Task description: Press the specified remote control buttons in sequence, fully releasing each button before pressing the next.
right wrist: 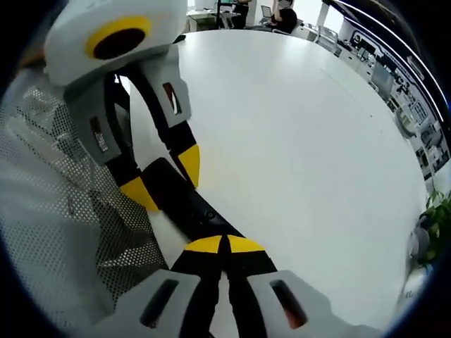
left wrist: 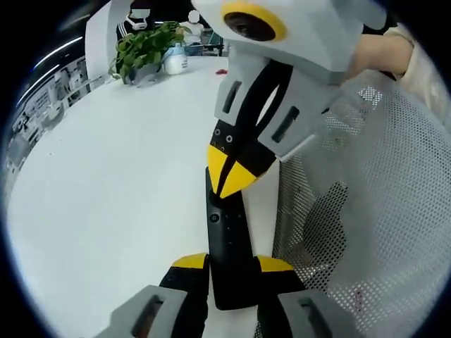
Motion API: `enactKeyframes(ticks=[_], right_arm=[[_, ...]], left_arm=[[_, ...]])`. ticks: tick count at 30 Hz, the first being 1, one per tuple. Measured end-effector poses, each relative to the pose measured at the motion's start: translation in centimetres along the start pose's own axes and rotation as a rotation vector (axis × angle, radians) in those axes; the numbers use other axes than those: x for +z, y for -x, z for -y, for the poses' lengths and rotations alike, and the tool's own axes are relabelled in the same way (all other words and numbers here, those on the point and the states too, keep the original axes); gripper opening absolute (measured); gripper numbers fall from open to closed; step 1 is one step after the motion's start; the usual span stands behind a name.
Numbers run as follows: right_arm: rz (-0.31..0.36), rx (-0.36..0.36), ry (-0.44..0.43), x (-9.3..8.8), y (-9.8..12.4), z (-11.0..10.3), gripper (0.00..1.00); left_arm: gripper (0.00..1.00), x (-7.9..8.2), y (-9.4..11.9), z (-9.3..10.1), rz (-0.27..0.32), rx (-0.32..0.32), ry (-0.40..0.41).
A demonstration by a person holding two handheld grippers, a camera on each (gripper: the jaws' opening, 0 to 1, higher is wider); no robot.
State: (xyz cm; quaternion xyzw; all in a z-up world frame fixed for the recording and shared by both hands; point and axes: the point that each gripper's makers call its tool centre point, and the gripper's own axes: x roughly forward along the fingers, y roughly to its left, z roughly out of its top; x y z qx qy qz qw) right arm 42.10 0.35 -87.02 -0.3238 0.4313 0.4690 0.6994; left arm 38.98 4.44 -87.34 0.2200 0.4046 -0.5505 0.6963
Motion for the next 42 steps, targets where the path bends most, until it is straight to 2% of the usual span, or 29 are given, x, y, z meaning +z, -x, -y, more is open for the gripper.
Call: enactKeyframes(ticks=[8,23,26,34,38,42], right_arm=[[0.028,0.024,0.002,0.05,0.12,-0.02,0.00],[0.002,0.075,0.024,0.45,-0.07,0.03,0.00],[-0.015,0.088,0.030,0.48,-0.13,-0.02,0.00],[-0.122,0.126,0.079,0.52,-0.37,-0.13,0.00],[-0.148,0.144,0.039,0.38,-0.37,-0.03,0.00],[-0.131,0.156,-0.015,0.24,-0.27,0.05,0.00]], left_arm=[[0.25,0.00,-0.01,0.05,-0.002,0.002,-0.002],[0.25,0.00,-0.03,0.05,-0.002,-0.003,-0.003],[0.25,-0.01,-0.06,0.01,-0.003,-0.004,-0.005],[0.25,0.03,-0.06,-0.04,0.000,-0.012,-0.002],[0.24,0.04,-0.05,-0.01,0.003,-0.014,-0.004],[0.24,0.06,-0.03,0.01,0.002,-0.013,-0.006]])
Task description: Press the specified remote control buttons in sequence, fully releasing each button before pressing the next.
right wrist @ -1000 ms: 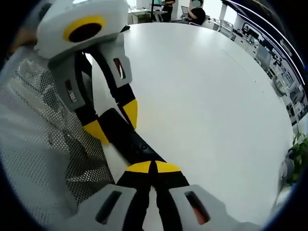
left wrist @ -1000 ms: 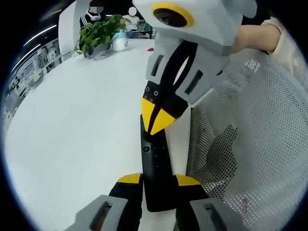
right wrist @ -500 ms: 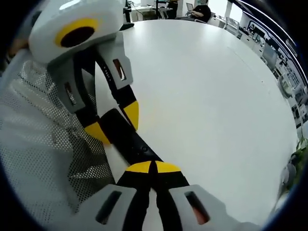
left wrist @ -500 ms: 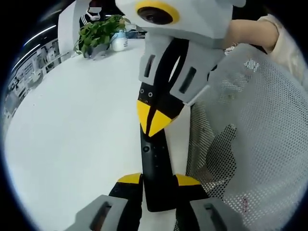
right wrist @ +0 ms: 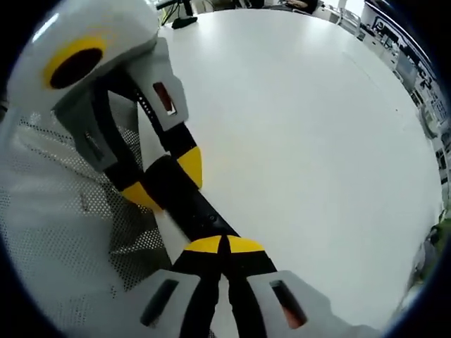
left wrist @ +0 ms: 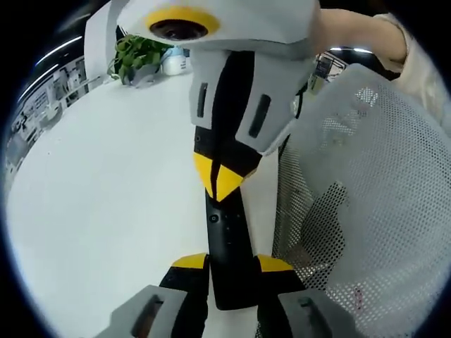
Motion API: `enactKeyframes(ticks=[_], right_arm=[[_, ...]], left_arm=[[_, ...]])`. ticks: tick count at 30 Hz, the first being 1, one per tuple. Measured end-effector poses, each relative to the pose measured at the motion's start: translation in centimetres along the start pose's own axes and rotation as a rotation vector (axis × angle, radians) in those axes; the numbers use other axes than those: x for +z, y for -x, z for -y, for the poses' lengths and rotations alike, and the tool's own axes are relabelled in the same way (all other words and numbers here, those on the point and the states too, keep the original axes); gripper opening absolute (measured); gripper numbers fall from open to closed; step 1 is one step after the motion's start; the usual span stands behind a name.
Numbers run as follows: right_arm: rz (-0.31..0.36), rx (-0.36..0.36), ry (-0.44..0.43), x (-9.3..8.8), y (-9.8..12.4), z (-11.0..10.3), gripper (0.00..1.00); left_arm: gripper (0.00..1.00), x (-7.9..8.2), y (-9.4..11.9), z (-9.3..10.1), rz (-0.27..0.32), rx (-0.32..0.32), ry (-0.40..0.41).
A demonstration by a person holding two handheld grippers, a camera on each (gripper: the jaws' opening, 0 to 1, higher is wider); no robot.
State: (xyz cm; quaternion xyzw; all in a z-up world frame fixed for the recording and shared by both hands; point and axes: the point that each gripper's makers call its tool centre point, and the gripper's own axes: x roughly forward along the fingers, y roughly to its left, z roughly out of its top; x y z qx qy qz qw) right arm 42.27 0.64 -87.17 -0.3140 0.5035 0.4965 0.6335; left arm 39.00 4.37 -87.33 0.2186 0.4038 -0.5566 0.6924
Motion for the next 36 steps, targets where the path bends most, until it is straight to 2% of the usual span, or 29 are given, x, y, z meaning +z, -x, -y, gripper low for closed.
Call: enactKeyframes(ticks=[2,8,21,24,29,30,33,36], right_arm=[[0.022,-0.004,-0.014,-0.1,0.1,-0.1,0.00],[0.115,-0.059,0.016,-0.1,0.2,-0.3,0.00],[0.202,-0.097,-0.048,-0.2,0.3,-0.3,0.00],[0.212,-0.089,-0.092,-0.3,0.3,-0.6,0.00],[0.240,-0.106,-0.054,-0.4,0.4,-1.1,0.00],[0.233,-0.110,-0.022,-0.4,0.4,-1.2,0.00],[0.237,-0.083,0.052,0.1,0.3,-2.2,0.00],[0.258,-0.048,0.060,0.5,0.2,-3.2,0.00]], left_arm=[[0.25,0.0,0.0,0.0,0.000,0.001,0.002],[0.25,0.0,0.0,0.0,-0.006,0.000,0.016],[0.24,-0.5,0.4,-0.4,-0.014,0.011,0.020],[0.24,-0.7,0.5,-0.5,-0.013,0.015,0.006],[0.24,-0.7,0.5,-0.5,-0.012,0.018,-0.021],[0.24,-0.8,0.5,-0.4,-0.012,0.017,-0.031],[0.24,-0.9,0.5,-0.3,-0.003,0.016,-0.115],[0.24,-0.9,0.5,-0.3,0.001,0.015,-0.120]])
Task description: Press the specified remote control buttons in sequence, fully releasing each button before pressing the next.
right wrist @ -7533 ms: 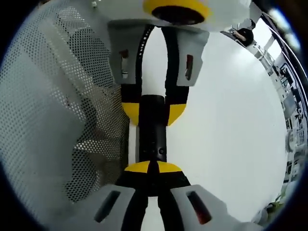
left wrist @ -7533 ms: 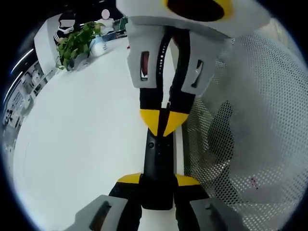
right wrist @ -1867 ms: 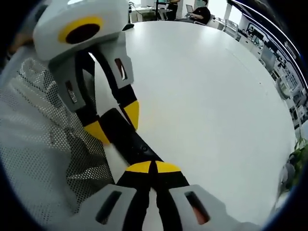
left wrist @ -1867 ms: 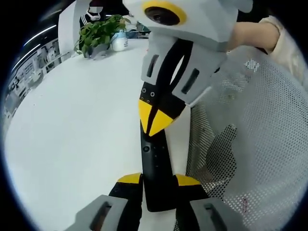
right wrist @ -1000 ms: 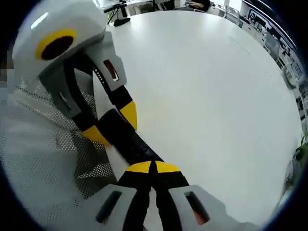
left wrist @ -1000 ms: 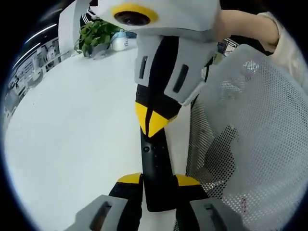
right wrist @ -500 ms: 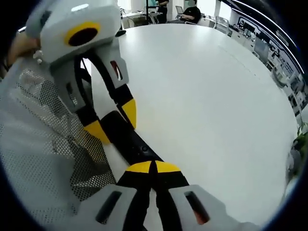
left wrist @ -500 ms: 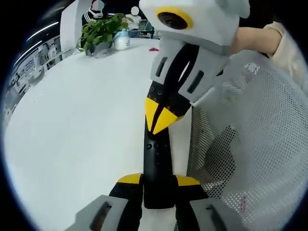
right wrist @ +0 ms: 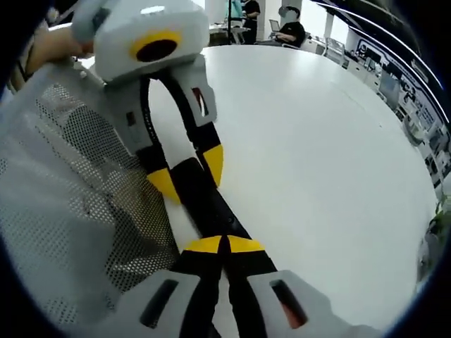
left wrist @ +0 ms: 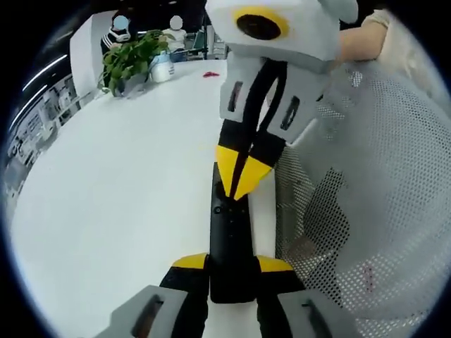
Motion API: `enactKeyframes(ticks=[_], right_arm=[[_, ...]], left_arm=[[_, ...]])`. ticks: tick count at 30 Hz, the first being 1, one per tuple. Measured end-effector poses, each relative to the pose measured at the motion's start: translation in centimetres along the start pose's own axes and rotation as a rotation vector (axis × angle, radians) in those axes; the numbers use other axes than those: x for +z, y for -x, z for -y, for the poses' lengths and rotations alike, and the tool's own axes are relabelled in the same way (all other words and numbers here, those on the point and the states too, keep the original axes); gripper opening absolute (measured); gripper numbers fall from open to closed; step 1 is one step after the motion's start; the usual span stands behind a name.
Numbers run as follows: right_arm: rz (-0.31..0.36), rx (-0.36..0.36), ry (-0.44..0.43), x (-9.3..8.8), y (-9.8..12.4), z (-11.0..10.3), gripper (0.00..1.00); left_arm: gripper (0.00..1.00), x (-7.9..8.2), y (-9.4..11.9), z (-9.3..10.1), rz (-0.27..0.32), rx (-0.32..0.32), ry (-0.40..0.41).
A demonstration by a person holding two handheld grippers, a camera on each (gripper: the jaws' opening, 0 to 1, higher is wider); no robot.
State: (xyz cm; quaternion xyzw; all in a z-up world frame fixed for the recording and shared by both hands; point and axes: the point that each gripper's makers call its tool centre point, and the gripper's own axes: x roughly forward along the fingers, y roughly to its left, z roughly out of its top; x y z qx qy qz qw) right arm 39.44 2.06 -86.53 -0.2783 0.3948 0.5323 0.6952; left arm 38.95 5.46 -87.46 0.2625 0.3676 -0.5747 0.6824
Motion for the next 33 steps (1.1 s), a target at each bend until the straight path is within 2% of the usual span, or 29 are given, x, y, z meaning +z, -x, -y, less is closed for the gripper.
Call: enactKeyframes(ticks=[2,6,12,14,21,24,27,31,33], right_arm=[[-0.007,0.009,0.029,0.08,-0.21,-0.41,0.00],[-0.033,-0.019,0.155,0.07,-0.31,-0.58,0.00],[-0.088,-0.088,0.469,0.08,-0.50,-0.85,0.00],[-0.105,-0.105,0.530,0.04,-0.53,-0.94,0.00],[-0.134,-0.128,0.646,-0.02,-0.60,-1.02,0.00],[-0.138,-0.131,0.659,0.00,-0.59,-0.97,0.00],[-0.129,-0.123,0.628,0.09,-0.50,-0.84,0.00],[-0.100,-0.103,0.496,0.09,-0.51,-0.80,0.00],[-0.076,-0.079,0.389,0.14,-0.48,-0.68,0.00]], left_arm=[[0.24,0.01,-0.02,-0.03,0.000,-0.002,-0.003],[0.24,0.02,0.02,0.00,0.002,-0.003,-0.011],[0.24,0.01,0.01,-0.03,0.006,-0.006,-0.008],[0.24,0.02,-0.01,-0.04,0.005,-0.005,-0.007],[0.24,-0.02,-0.02,-0.06,0.009,-0.006,-0.006],[0.24,0.00,-0.01,-0.05,0.012,-0.006,-0.004],[0.24,0.01,0.00,-0.04,0.012,-0.006,-0.003],[0.24,0.02,0.02,-0.02,0.012,-0.006,-0.003],[0.24,0.00,0.00,-0.03,0.012,-0.006,-0.004]])
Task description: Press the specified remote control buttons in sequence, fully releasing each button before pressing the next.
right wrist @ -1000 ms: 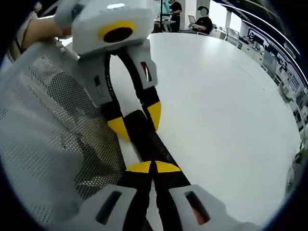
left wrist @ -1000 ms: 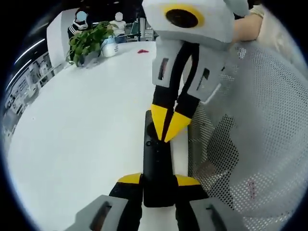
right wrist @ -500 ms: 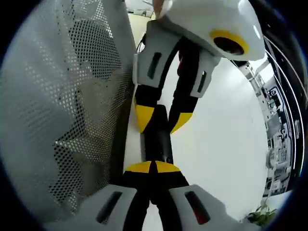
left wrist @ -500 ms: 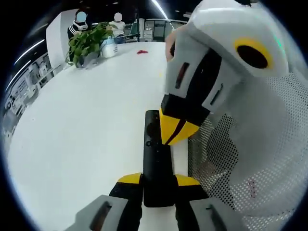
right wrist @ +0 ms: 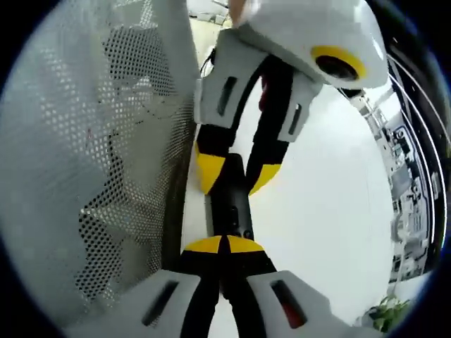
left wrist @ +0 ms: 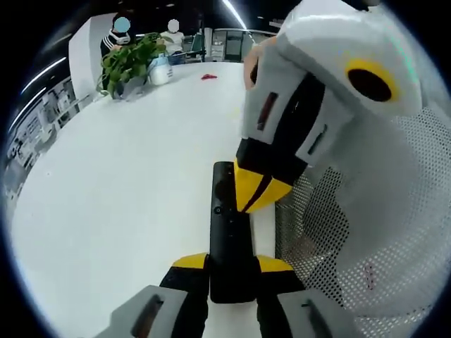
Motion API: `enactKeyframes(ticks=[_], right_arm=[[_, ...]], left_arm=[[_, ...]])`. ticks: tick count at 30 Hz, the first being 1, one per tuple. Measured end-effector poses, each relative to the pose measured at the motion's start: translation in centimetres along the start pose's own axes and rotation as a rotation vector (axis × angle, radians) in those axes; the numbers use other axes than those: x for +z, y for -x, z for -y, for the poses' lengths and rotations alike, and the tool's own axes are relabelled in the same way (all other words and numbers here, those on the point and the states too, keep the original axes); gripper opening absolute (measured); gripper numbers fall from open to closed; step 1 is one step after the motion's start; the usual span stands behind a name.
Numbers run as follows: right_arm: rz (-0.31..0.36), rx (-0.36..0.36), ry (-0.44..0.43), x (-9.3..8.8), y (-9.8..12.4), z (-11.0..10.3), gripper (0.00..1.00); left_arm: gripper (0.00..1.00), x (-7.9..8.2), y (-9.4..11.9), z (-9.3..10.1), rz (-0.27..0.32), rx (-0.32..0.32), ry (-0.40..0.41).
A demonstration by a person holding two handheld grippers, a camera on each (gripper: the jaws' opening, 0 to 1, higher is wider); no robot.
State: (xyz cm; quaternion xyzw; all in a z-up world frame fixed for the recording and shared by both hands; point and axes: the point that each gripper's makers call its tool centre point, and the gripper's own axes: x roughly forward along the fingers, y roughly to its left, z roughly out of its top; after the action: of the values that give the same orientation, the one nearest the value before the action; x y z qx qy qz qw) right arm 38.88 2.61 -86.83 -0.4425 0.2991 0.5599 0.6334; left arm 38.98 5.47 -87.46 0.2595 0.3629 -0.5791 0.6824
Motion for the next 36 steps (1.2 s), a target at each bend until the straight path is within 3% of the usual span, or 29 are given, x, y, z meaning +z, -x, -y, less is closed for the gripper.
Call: enactKeyframes(ticks=[4,8,15,22,26,30,36], right_arm=[[0.043,0.043,-0.199,-0.1,0.1,0.3,0.00],[0.064,0.040,-0.256,-0.1,0.2,0.9,0.00],[0.061,0.043,-0.281,-0.4,0.2,0.9,0.00],[0.050,0.035,-0.213,-0.3,0.2,0.7,0.00],[0.036,0.043,-0.219,-0.3,0.1,0.8,0.00],[0.017,0.034,-0.161,-0.2,0.1,0.6,0.00],[0.047,0.037,-0.269,-0.3,0.1,0.9,0.00]], left_arm=[[0.24,0.0,0.0,0.0,-0.002,0.001,-0.004],[0.24,0.1,-0.1,0.3,0.002,-0.010,-0.013],[0.24,0.2,-0.2,0.5,0.003,-0.021,-0.021],[0.24,0.2,-0.3,0.5,0.005,-0.023,-0.014],[0.24,0.3,-0.2,0.5,0.008,-0.025,-0.012],[0.24,0.3,-0.2,0.5,0.006,-0.024,-0.015],[0.24,0.3,-0.2,0.5,0.005,-0.017,-0.016]])
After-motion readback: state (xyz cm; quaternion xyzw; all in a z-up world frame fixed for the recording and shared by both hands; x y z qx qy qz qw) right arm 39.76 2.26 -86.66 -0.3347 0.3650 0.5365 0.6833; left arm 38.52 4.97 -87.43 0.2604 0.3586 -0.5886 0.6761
